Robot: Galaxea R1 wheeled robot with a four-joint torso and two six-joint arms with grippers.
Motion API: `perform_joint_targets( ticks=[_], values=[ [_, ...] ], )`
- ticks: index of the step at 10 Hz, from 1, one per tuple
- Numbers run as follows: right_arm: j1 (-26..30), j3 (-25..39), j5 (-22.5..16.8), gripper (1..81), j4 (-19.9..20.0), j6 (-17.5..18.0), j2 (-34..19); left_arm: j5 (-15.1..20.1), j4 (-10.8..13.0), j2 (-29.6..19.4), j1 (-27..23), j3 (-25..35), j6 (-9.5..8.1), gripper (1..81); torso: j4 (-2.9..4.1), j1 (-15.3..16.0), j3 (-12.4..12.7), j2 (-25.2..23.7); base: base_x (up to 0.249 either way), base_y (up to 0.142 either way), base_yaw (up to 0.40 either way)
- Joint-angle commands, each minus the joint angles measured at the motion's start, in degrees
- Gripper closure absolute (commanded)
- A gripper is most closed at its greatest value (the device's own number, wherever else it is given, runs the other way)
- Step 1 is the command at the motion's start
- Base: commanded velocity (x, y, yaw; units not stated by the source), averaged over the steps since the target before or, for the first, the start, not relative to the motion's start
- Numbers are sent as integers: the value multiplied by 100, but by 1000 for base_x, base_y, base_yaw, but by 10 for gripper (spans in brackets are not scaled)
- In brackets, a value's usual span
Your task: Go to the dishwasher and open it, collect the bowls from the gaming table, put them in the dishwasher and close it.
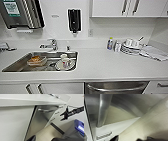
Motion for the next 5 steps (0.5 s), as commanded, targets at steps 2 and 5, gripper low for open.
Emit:
perform_joint_targets(
  ticks=[2,5],
  values=[
    [1057,93,-189,10,46,790,-302,28,60,-237,-414,182,-15,10,0,0,0,0,0,0,0],
    [1427,-66,-241,10,63,1495,-302,37,77,-237,-414,182,-15,10,0,0,0,0,0,0,0]
  ],
)
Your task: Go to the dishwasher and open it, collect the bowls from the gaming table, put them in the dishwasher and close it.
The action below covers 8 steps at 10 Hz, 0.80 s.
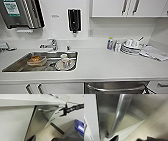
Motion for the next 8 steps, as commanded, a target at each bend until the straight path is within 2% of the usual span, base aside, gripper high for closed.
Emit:
perform_joint_targets(
  ticks=[1,2,6,8],
  values=[
    [774,-18,-323,10,49,549,-291,37,75,-239,-414,182,-14,10,0,0,0,0,0,0,0],
    [844,-45,-368,10,32,803,-317,37,84,-230,-414,181,-14,10,0,0,0,0,0,0,0],
    [1055,-221,-403,10,14,1367,-326,37,84,-230,-414,173,-5,10,0,0,0,0,0,0,0],
    [1397,-194,-895,10,-21,1666,-344,37,84,-222,-414,173,-5,10,0,2,0,0,0,0,0]
  ],
)
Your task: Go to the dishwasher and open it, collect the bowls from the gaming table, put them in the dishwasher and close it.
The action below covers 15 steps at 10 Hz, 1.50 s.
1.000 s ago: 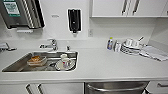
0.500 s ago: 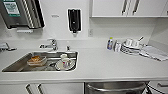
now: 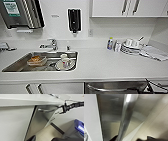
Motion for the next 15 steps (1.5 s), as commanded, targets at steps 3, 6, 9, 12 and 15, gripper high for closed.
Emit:
perform_joint_targets(
  ticks=[3,6,9,12,15],
  values=[
    [1234,109,-1005,10,-14,476,-143,34,75,-224,-414,164,-5,10,0,2,0,0,0,0,0],
    [1270,-42,-1443,10,-23,653,6,43,84,-215,-414,155,-5,10,0,5,0,0,0,0,0],
    [1226,-218,-1462,10,-84,1222,183,43,84,-215,-414,146,4,10,0,5,-2,0,0,0,0],
    [1270,-279,-1471,10,-295,1804,289,43,75,-233,-414,146,13,10,0,7,-2,0,0,0,0],
    [1155,-446,-1831,10,-584,2085,570,52,75,-215,-414,112,22,10,0,9,-2,0,0,0,0]
  ],
)
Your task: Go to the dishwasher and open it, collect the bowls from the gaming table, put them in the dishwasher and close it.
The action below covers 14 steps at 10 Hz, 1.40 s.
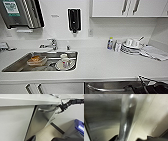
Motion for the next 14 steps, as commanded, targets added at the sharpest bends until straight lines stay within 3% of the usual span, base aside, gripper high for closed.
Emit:
perform_joint_targets(
  ticks=[1,5,8,14],
  values=[
    [530,-41,-223,10,-170,118,-76,41,70,-211,-414,96,4,10,0,0,0,0,0,0,0],
    [160,-393,-232,10,-337,110,101,41,70,-167,-414,61,-4,10,0,2,0,0,0,0,0],
    [151,-288,-258,10,-425,109,-22,41,53,-141,-414,43,-22,10,0,2,0,0,0,0,0],
    [-42,-376,-714,10,-794,118,48,41,53,-106,-422,26,-22,10,0,2,0,0,0,0,0]
  ],
)
